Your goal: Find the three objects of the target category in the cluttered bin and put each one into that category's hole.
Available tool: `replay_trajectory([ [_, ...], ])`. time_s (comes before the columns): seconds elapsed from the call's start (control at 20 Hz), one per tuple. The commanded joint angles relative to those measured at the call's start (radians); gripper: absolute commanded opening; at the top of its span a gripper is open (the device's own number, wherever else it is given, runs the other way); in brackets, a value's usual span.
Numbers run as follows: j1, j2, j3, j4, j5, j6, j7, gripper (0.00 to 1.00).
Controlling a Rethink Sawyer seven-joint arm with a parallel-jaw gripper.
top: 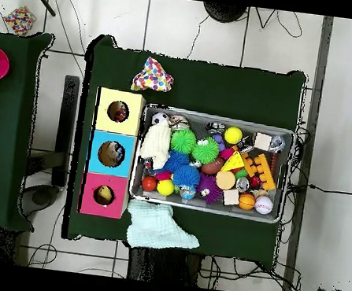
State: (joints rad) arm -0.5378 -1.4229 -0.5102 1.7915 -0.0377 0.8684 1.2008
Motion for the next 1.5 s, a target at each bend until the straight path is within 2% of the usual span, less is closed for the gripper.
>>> replay_trajectory([
  [0.05,-0.098,-0.001,0.094,-0.035,0.05,0.356,-0.272,1.0],
  [0.15,-0.098,0.001,0.103,-0.039,0.047,0.357,-0.239,1.0],
  [0.65,-0.159,-0.028,0.117,0.043,0.039,0.306,-0.261,1.0],
  [0.85,-0.174,-0.031,0.109,0.081,0.015,0.264,-0.243,1.0],
  [0.9,-0.18,-0.027,0.101,0.101,0.004,0.248,-0.237,1.0],
  [1.05,-0.234,-0.016,0.094,0.214,0.047,0.128,-0.292,1.0],
  [1.25,-0.29,-0.003,0.103,0.31,0.049,0.015,-0.338,1.0],
  [1.5,-0.386,0.019,0.164,0.413,0.067,-0.112,-0.445,1.0],
])
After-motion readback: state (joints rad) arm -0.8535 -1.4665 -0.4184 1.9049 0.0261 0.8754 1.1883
